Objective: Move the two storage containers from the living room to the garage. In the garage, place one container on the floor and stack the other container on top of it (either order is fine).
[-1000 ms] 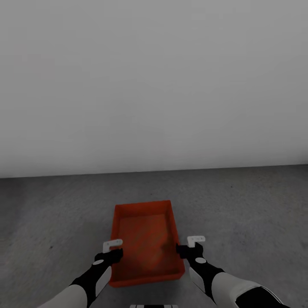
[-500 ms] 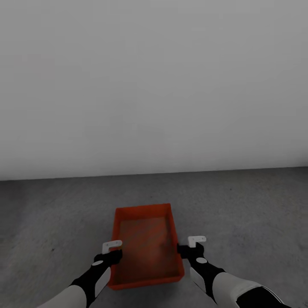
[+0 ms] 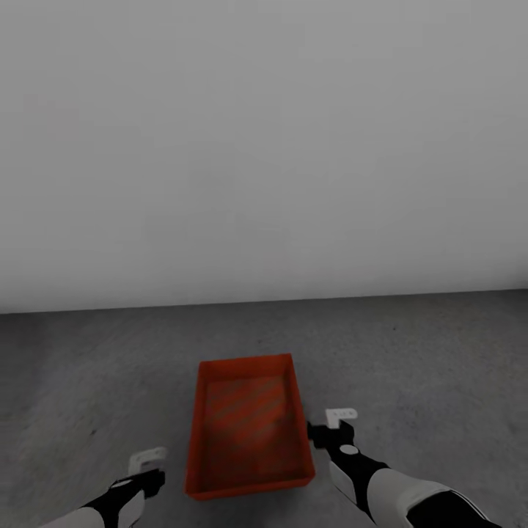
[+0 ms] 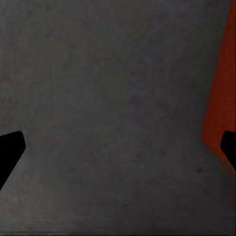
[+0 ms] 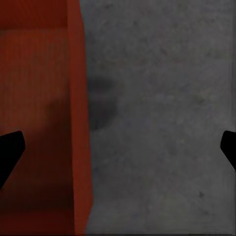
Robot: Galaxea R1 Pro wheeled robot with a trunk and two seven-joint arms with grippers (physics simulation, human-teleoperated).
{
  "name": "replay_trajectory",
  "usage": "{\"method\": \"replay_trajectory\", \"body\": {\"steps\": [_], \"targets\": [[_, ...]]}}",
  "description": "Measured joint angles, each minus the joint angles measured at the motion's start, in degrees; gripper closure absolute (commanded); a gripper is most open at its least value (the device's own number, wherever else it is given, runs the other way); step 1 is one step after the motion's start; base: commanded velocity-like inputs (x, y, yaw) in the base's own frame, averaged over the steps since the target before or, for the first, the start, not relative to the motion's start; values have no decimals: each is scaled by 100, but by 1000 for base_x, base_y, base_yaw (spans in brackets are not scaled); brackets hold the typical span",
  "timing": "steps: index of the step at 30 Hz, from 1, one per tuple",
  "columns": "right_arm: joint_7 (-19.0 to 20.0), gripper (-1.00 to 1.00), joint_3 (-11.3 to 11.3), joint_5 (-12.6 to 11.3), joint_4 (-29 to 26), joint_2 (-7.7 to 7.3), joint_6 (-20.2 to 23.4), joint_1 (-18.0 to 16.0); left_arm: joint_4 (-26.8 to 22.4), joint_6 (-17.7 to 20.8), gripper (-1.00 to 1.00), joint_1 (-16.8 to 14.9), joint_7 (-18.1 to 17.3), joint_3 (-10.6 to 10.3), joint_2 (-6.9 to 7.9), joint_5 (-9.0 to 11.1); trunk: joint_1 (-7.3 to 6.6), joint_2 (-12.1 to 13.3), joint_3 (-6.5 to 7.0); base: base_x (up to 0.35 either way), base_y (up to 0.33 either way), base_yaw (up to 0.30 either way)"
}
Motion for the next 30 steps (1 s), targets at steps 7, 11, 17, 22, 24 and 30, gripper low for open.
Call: {"method": "replay_trajectory", "body": {"steps": [7, 11, 17, 22, 24, 30], "targets": [[19, -100, 2, 2, 71, -20, 28, 2, 179, 21, -100, 111, -18, -2, 28, 217, -154, 281, 126, 0, 0, 0], [32, -100, 9, 19, 78, -8, 39, 4, 200, 28, -100, 159, -14, -2, 30, 238, -242, 441, 198, 0, 0, 0], [36, -100, 10, 25, 80, -1, 35, 6, 204, 63, -100, 193, -6, -2, 34, 246, -373, 682, 305, 0, 0, 0], [36, -100, 12, 27, 80, 5, 34, 6, 209, 73, -100, 220, -5, -3, 36, 250, -483, 883, 395, 0, 0, 0], [36, -100, 16, 27, 80, 11, 35, 9, 210, 74, -100, 224, -5, -3, 37, 248, -527, 963, 431, 0, 0, 0], [35, -100, 17, 28, 99, -19, 68, 15, 211, 75, -100, 227, -4, -3, 37, 252, -659, 1203, 539, 0, 0, 0]]}}
